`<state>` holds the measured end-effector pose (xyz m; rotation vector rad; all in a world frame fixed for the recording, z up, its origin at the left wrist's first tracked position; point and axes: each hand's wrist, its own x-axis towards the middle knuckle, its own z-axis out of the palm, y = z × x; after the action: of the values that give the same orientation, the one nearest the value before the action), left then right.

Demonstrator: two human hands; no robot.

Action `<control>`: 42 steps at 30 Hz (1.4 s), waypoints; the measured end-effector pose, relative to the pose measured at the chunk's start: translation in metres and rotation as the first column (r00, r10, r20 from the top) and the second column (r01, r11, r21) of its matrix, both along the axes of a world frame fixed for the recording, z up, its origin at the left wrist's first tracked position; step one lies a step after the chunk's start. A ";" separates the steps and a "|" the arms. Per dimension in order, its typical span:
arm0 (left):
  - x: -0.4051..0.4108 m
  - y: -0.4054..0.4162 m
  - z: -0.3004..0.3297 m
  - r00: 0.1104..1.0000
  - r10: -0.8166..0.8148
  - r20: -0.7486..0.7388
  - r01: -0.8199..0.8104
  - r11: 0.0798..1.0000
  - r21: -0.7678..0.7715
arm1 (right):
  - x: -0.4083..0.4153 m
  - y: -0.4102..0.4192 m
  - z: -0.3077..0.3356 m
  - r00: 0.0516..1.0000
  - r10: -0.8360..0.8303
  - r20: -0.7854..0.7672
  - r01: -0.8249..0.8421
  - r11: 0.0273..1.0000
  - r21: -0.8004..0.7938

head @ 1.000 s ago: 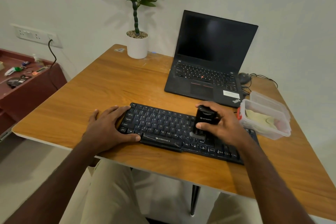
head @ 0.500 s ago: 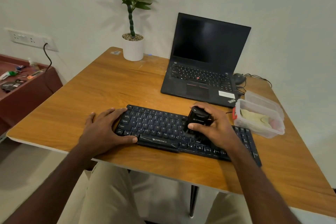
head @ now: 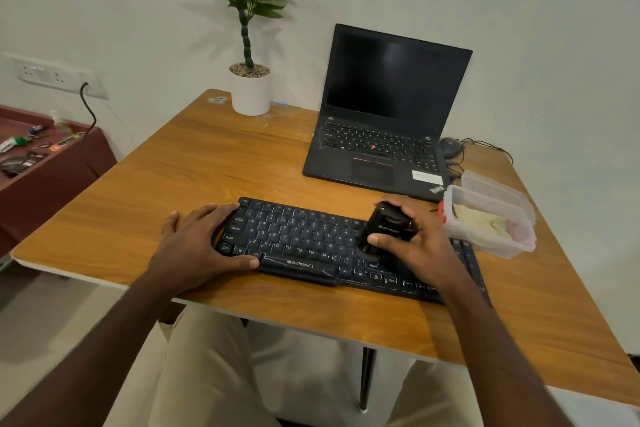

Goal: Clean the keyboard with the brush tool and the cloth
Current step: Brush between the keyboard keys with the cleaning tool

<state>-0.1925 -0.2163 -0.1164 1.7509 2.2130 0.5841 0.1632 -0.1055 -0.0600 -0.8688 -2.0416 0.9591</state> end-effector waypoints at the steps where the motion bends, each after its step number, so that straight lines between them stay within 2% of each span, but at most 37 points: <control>1: 0.000 0.000 0.000 1.000 0.001 0.000 -0.001 1.000 -0.004 | 0.001 0.000 0.001 1.000 0.005 0.000 -0.005 1.000 -0.006; 6: 0.003 -0.005 0.005 1.000 0.006 -0.011 -0.006 1.000 0.019 | 0.037 0.007 0.010 0.995 -0.046 0.091 0.047 0.999 0.000; 8: 0.021 -0.006 0.011 0.998 0.043 -0.039 -0.037 0.987 0.157 | 0.053 0.009 0.012 0.992 -0.116 0.045 0.116 0.993 0.008; 10: 0.054 -0.004 0.019 0.999 0.042 -0.007 -0.037 0.948 0.315 | 0.059 0.008 0.011 0.989 -0.148 -0.003 0.148 0.989 0.024; 12: 0.099 0.003 0.023 0.995 -0.079 -0.067 0.099 0.920 0.380 | 0.056 0.005 0.008 0.990 -0.139 -0.005 0.139 0.990 0.027; 14: 0.138 0.015 0.020 0.956 -0.212 -0.202 0.269 0.909 0.320 | 0.043 0.001 0.004 0.995 -0.103 -0.001 0.103 0.994 0.019; 16: 0.160 0.030 0.015 0.914 -0.272 -0.300 0.343 0.914 0.215 | 0.025 -0.001 0.002 0.999 -0.050 0.021 0.049 0.996 0.071; 18: 0.167 0.039 0.013 0.895 -0.274 -0.353 0.338 0.932 0.133 | 0.014 -0.001 0.002 0.998 -0.003 0.064 -0.003 0.995 0.101; 21: 0.164 0.043 0.013 0.898 -0.266 -0.350 0.304 0.951 0.056 | 0.029 0.008 0.006 0.989 0.002 0.145 -0.012 0.998 0.062; 24: 0.161 0.043 0.013 0.893 -0.275 -0.355 0.325 0.942 0.088 | 0.064 0.015 0.012 0.979 -0.040 0.198 0.037 0.999 0.021; 27: 0.159 0.047 0.007 0.888 -0.287 -0.358 0.352 0.927 0.132 | 0.088 0.021 0.021 0.982 -0.076 0.172 0.078 0.997 -0.008; 32: 0.149 0.053 0.009 0.881 -0.281 -0.380 0.361 0.919 0.157 | 0.057 0.012 0.013 0.989 -0.143 -0.027 0.144 0.989 0.018; 36: 0.139 0.053 0.009 0.879 -0.256 -0.403 0.335 0.932 0.139 | 0.038 0.010 0.001 0.996 -0.064 0.054 0.064 0.998 -0.010; 39: 0.137 0.053 0.007 0.879 -0.257 -0.401 0.331 0.935 0.128 | 0.063 0.018 0.009 0.986 -0.050 0.156 0.059 0.997 -0.056; 42: 0.137 0.052 0.008 0.881 -0.253 -0.400 0.327 0.937 0.127 | 0.097 0.026 0.024 0.981 -0.048 0.190 0.063 0.995 -0.073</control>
<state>-0.0550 -0.1644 -0.1089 2.4218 2.1078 0.4264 0.2597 -0.0792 -0.0356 -1.0888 -2.1365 0.9638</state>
